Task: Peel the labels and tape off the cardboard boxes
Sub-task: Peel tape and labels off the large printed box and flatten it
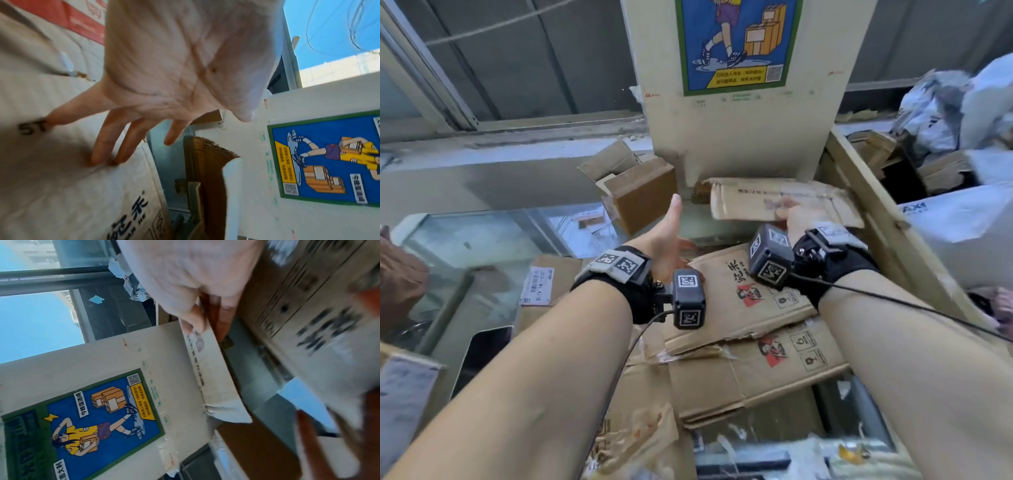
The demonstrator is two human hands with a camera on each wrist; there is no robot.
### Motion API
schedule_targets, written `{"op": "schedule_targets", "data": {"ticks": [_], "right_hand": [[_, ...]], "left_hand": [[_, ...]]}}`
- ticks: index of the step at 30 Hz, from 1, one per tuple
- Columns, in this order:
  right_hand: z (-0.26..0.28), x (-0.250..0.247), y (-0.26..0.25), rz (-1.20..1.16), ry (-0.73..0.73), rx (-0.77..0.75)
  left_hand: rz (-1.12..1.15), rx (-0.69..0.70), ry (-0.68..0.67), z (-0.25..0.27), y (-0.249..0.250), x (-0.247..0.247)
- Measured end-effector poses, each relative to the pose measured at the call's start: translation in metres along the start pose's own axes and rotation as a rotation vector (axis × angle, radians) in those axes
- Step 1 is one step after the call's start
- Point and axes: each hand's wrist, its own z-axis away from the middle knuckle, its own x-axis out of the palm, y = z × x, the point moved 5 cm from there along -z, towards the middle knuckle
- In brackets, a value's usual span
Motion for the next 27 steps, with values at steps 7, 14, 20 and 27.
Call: {"op": "schedule_targets", "data": {"ticks": [7, 14, 20, 27], "right_hand": [[0.047, -0.042, 0.051, 0.141, -0.071, 0.169], [0.095, -0.062, 0.044, 0.616, -0.393, 0.432], [0.085, -0.104, 0.005, 0.751, -0.084, 0.135], [0.063, -0.123, 0.049, 0.813, 0.011, 0.168]], "left_hand": [[-0.019, 0.145, 0.167, 0.002, -0.006, 0.015], [-0.14, 0.196, 0.292, 0.019, -0.014, 0.034], [-0.31, 0.126, 0.242, 0.033, -0.04, 0.011], [-0.972, 0.151, 0.469, 0.051, -0.065, 0.01]]}}
